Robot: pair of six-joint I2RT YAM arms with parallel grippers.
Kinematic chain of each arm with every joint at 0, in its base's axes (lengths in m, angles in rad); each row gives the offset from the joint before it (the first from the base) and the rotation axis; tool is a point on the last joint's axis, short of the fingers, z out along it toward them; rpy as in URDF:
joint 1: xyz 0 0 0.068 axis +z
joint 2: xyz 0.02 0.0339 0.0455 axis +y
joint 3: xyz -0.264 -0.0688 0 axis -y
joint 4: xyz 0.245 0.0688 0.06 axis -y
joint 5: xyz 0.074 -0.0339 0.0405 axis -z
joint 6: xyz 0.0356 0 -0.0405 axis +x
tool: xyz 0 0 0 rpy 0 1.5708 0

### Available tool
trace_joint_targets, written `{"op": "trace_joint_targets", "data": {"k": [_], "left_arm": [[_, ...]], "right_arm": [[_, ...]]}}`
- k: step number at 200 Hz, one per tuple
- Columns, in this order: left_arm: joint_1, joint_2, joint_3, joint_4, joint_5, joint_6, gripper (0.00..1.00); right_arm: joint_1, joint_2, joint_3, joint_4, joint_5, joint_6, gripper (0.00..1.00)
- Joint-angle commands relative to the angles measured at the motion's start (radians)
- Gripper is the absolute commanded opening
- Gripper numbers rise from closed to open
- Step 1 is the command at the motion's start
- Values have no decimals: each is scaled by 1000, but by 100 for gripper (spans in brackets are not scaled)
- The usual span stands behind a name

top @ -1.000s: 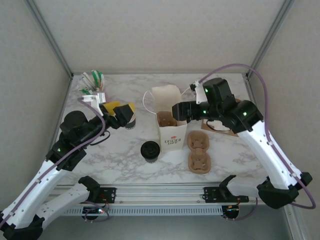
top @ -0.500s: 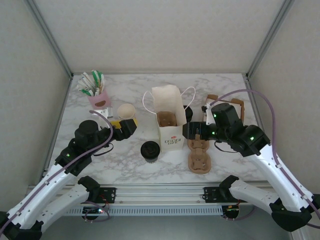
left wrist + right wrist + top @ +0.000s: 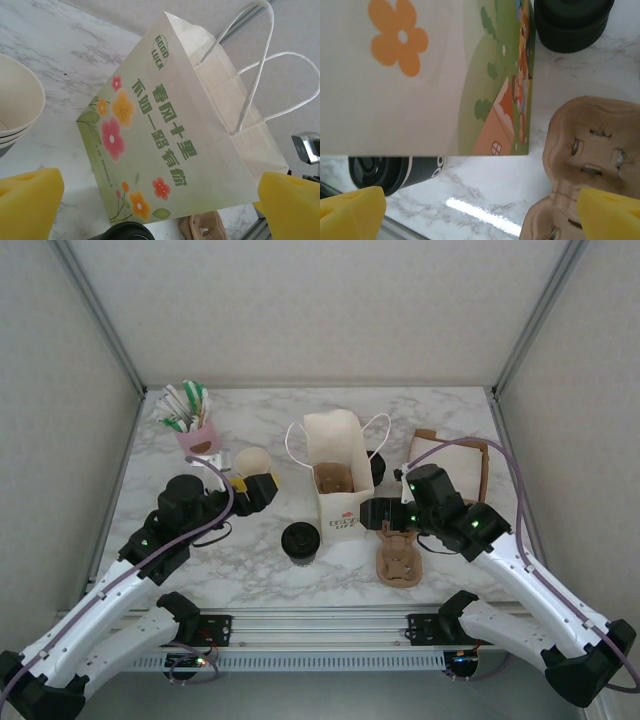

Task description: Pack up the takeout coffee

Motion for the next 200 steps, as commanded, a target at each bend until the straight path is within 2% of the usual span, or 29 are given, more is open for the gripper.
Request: {"op": "trace_joint_targets", "data": {"k": [1, 32, 76, 159, 200], "left_arm": [[4, 11, 23, 52, 2, 20, 99], [4, 32, 12, 78, 6, 21, 100], [4, 59, 10, 102, 9, 25, 100], [4, 76, -10, 147, 7, 7, 100], [4, 67, -26, 172, 2, -19, 100]], "right_arm": [[-5, 8, -15, 64, 82, -19, 95], [-6, 38, -12, 86, 127, -39, 92], [-11, 156, 51, 76, 181, -56, 89], [-46, 338, 167, 63, 201, -27, 90], [-46, 332, 183, 33, 155, -20, 92]]}}
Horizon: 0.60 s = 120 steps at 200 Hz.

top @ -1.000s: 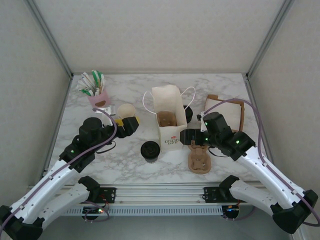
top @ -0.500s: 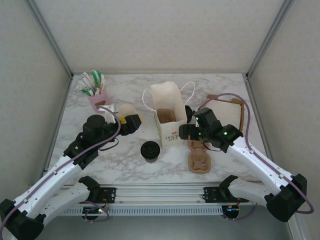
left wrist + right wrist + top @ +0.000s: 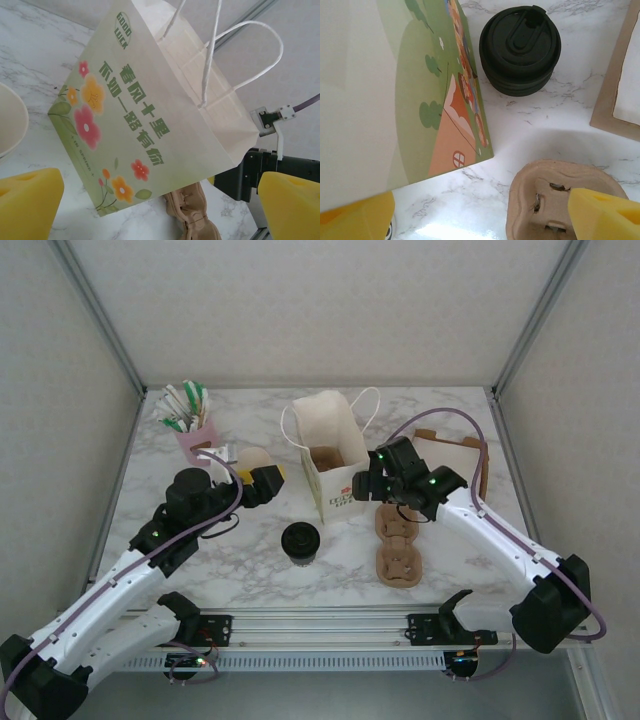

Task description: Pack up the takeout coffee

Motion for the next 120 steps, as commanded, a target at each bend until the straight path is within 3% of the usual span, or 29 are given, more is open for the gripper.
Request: {"op": "trace_joint_targets", "data": {"k": [1, 15, 60, 90, 120], "left_arm": [[4, -10, -21, 44, 0, -22, 100], [5, -19, -12, 40, -10, -24, 100], [4, -79, 26, 24, -46, -26, 100], [4, -140, 14, 15, -63, -46, 100], [4, -166, 27, -28, -52, -51, 100]], "right_arm": [[-6, -14, 35, -36, -17, 10, 93], [-6, -31, 33, -65, -19, 16, 99], [-6, -114, 42, -160, 3, 55, 99], [-6, -150, 89, -275, 81, 196, 99], [-5, -213, 75, -277, 29, 207, 99]]}}
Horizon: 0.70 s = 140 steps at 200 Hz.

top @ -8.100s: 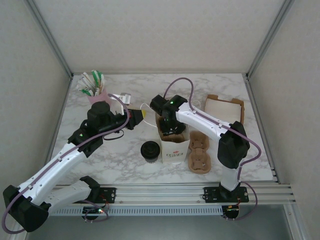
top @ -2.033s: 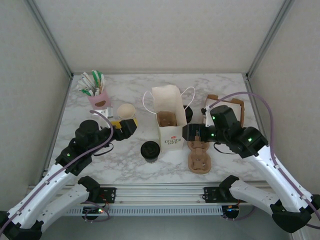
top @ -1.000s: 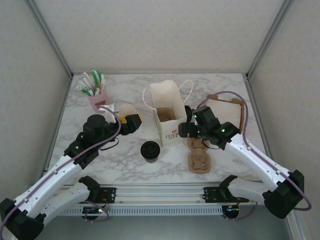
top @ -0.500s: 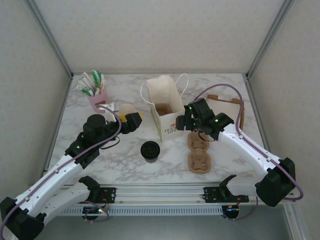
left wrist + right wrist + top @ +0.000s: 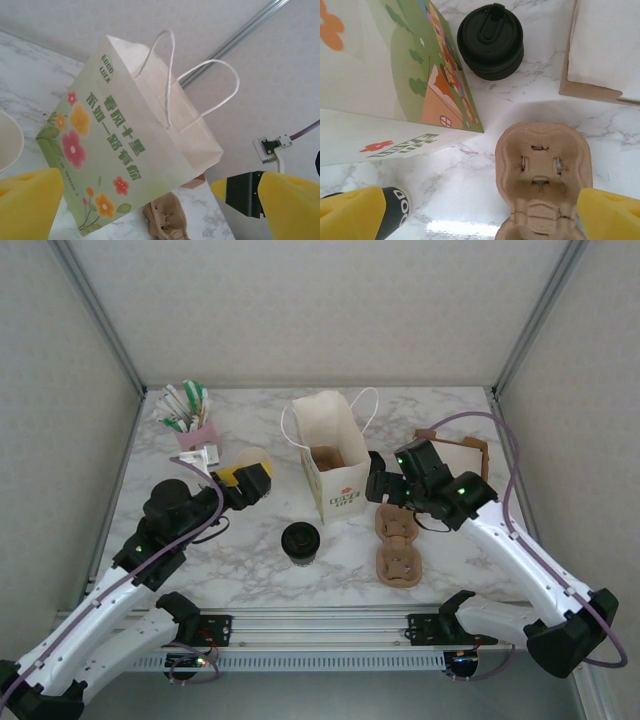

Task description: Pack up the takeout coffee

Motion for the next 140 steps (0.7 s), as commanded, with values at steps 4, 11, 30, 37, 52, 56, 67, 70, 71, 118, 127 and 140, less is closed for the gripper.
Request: {"op": "trace_joint_targets", "data": {"k": [4, 11, 30, 37, 52, 56, 67, 70, 71, 118, 127, 140], "left_arm": [[5, -18, 37, -39, -11, -12, 100], [4, -17, 44, -55, -12, -6, 100], [5, -2, 60, -102, -30, 21, 100], [4, 0, 64, -111, -36, 29, 100], [5, 1, 63, -121, -51, 39, 100], [4, 1, 62, -122, -55, 39, 100], [5, 1, 53, -130, -70, 45, 100], [4, 1, 50, -130, -73, 45, 100], [4, 0, 49, -131, -75, 46, 100], [4, -5, -40, -123, -150, 61, 100], [4, -8, -58, -121, -164, 58, 99], [4, -13, -88, -110, -174, 50, 100]], "right_arm": [[-4, -61, -2, -45, -20, 48, 99], [-4, -75, -13, -21, -46, 36, 99], [-4, -89, -31, 53, -158, 9, 99], [-4, -84, -28, 75, -201, 11, 99], [-4, -66, -14, 100, -287, 12, 99], [-4, -59, -9, 101, -301, 11, 99], [4, -35, 11, 101, -348, 3, 99], [7, -29, 15, 98, -358, 0, 99], [8, -26, 18, 97, -360, -1, 99], [157, 95, 114, 1, -275, -41, 99], [192, 128, 142, -26, -247, -53, 99], [246, 174, 183, -59, -208, -70, 99]]}}
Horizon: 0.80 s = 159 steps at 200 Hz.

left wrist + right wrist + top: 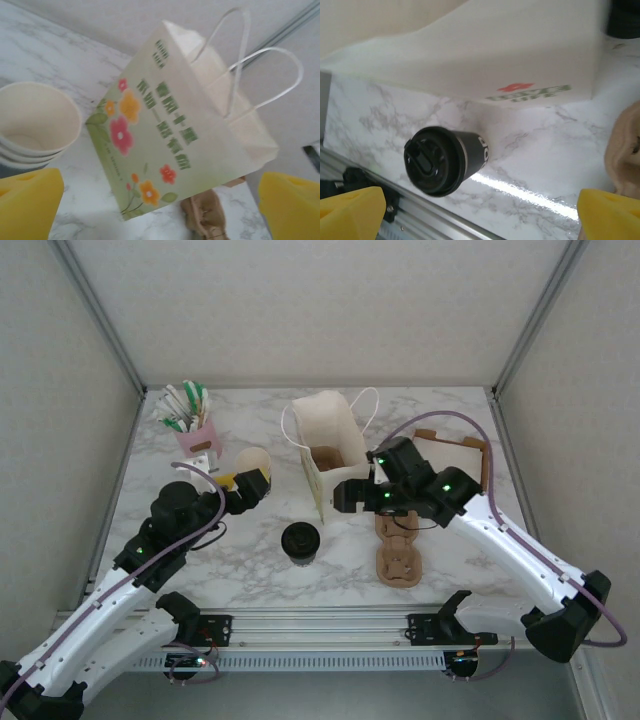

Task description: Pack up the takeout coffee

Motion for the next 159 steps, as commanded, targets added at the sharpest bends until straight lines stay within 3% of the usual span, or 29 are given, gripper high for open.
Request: {"op": "trace_joint_targets", "data": {"k": [1, 48, 93, 128, 159], "left_arm": [[4, -16, -51, 3, -59, 8, 100], [29, -43, -142, 26, -52, -52, 100], [179, -108, -212, 49, 130, -112, 100], [252, -146, -226, 41, 207, -136, 100], [287, -158, -214, 13, 218, -128, 100]], "right_arm": [[86, 65, 84, -87, 71, -51, 99], [304, 254, 280, -243, 269, -163, 99], [320, 339, 347, -238, 88, -255, 97], [320, 457, 430, -304, 44, -306, 89], [322, 547, 505, -352, 77, -338, 86]]}}
